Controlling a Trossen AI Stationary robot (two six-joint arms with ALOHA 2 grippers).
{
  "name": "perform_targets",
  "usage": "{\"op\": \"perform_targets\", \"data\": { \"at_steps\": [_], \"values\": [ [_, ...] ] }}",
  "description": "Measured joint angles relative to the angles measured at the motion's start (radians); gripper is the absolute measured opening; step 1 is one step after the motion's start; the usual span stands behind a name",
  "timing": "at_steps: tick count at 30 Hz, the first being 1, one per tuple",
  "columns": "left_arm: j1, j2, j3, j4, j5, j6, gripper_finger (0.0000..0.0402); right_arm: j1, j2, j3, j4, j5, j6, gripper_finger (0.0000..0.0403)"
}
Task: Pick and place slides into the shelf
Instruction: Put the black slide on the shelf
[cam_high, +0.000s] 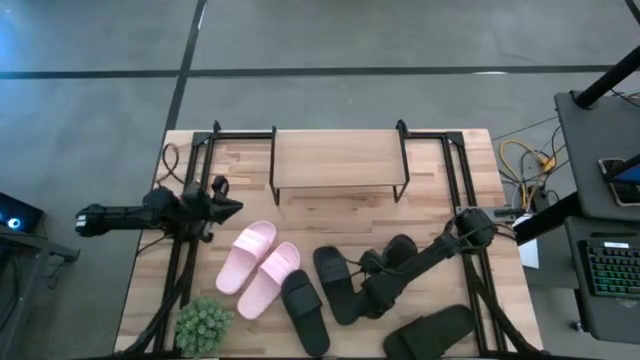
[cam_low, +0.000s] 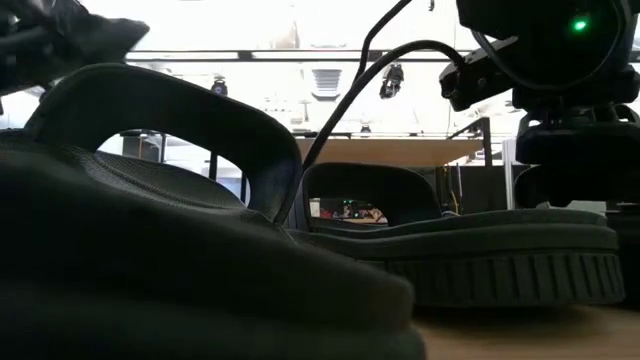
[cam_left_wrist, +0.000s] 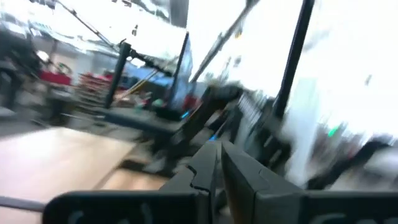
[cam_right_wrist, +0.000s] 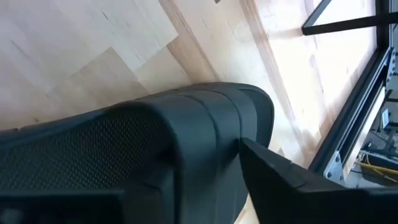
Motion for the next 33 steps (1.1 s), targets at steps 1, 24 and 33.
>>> {"op": "perform_targets", "data": {
  "at_steps": [1, 24, 33],
  "values": [
    [0.0, 0.0, 0.0, 0.043, 0.0, -0.063, 0.001, 0.0, 0.0, 0.0, -0.001, 0.0, -0.001, 0.0122],
    [0.0, 0.117, 0.11, 0.098, -0.037, 0.006, 0.001, -0.087, -0.252, 0.131, -0.037, 0.296, -0.157, 0.0013],
    [0.0, 0.258, 0.338, -0.302, -0.004, 0.119, 0.001, -0.273, -0.249, 0.315, -0.039, 0.475, -0.545, 0.0013]
  ]
}}
